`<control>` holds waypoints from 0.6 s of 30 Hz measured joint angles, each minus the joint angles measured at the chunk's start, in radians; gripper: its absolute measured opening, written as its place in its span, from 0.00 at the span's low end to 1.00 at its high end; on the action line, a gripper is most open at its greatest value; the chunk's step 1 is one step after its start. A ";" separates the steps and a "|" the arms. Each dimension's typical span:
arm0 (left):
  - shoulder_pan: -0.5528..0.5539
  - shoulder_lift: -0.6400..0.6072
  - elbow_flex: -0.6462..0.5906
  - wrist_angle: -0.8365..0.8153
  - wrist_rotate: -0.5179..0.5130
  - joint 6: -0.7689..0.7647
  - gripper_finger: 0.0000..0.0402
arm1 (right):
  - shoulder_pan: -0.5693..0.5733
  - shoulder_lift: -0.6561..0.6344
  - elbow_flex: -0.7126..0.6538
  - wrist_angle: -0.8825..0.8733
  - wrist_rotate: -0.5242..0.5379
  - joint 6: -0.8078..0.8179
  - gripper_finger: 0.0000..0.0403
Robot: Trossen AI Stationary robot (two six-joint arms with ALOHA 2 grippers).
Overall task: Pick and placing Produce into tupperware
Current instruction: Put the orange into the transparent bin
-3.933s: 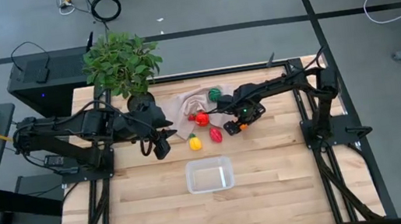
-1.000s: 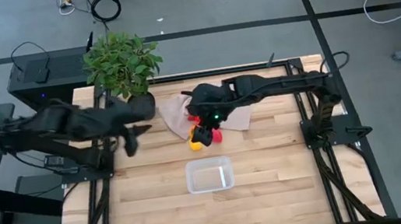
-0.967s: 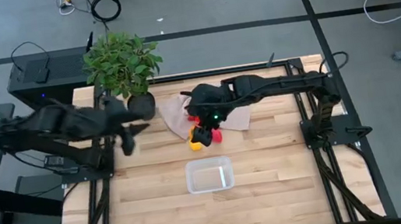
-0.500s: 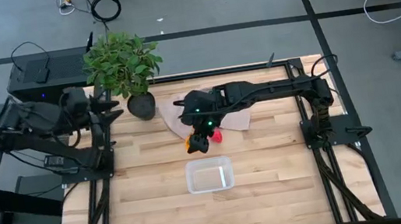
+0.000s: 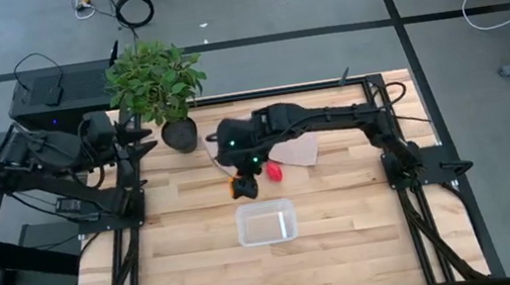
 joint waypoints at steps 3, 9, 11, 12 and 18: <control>0.000 0.001 0.000 -0.016 0.000 -0.001 0.42 | 0.022 0.025 -0.002 -0.141 0.067 -0.055 0.65; 0.000 0.002 0.000 -0.017 -0.002 -0.001 0.42 | 0.064 0.049 -0.005 -0.233 0.225 -0.096 0.65; 0.000 0.002 0.000 -0.016 -0.004 -0.005 0.42 | 0.079 0.050 -0.005 -0.227 0.227 -0.096 0.65; 0.000 0.002 0.000 -0.017 -0.004 -0.006 0.42 | 0.087 0.051 -0.005 -0.233 0.227 -0.096 0.65; 0.000 0.002 0.000 -0.017 -0.004 -0.007 0.42 | 0.123 0.069 -0.007 -0.231 0.227 -0.068 0.65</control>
